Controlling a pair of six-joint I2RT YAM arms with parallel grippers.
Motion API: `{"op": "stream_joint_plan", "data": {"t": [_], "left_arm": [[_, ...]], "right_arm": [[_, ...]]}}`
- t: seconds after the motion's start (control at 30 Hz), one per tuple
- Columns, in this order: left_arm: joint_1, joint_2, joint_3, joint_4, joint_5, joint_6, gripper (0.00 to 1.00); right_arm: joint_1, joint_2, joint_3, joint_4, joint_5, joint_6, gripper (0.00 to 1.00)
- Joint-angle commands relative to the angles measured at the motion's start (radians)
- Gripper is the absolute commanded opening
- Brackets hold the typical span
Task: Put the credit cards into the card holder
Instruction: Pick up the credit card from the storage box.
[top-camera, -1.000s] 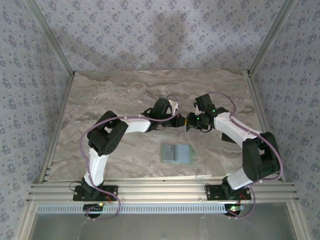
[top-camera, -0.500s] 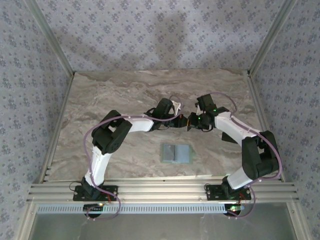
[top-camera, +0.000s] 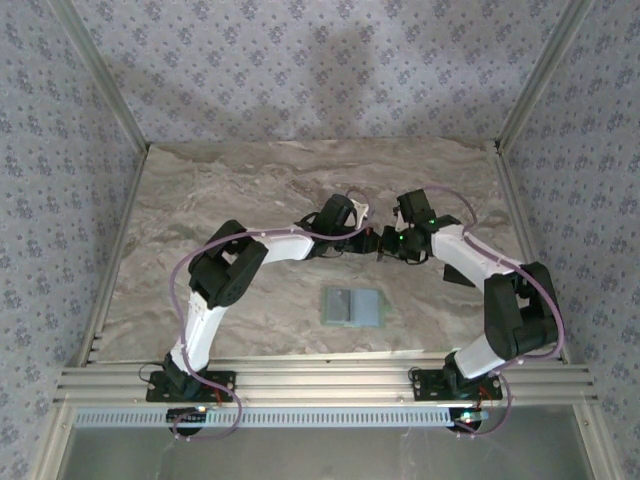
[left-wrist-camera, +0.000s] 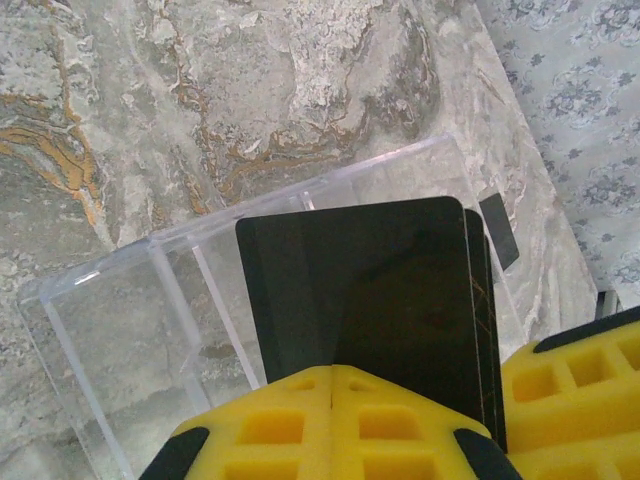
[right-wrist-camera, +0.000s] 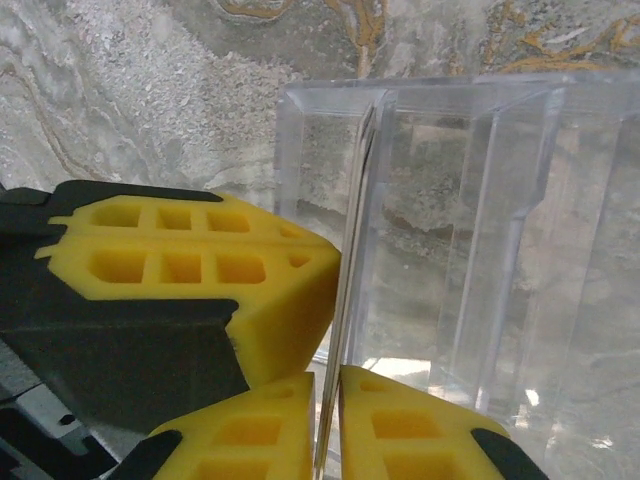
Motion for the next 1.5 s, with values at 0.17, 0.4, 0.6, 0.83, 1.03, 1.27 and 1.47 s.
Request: {"op": "stream_joint_plan", "data": {"t": [0.17,0.4,0.6,0.83,1.03,1.27,1.47], "left_arm": [[-0.02,0.054,0.03,-0.092,-0.06,0.039,0.0],[-0.021,0.062,0.038,-0.102,-0.064,0.04,0.0],[-0.02,0.066,0.044,-0.105,-0.064,0.039,0.0],[-0.022,0.072,0.051,-0.109,-0.064,0.039,0.0],[-0.022,0.079,0.056,-0.113,-0.062,0.039,0.0],[-0.021,0.082,0.058,-0.114,-0.067,0.036,0.0],[-0.021,0.083,0.06,-0.114,-0.068,0.036,0.0]], "right_arm": [[-0.004,-0.048,-0.019,0.017,-0.07,0.015,0.17],[-0.004,-0.056,-0.017,0.007,-0.056,0.016,0.17],[-0.005,-0.072,-0.021,0.003,-0.043,0.015,0.14],[-0.004,-0.072,-0.02,-0.002,-0.038,0.015,0.12],[-0.005,-0.082,-0.021,-0.014,-0.021,0.015,0.13],[-0.006,-0.104,-0.024,-0.035,0.005,0.016,0.14],[-0.009,-0.109,-0.027,-0.04,0.006,0.016,0.09]]}}
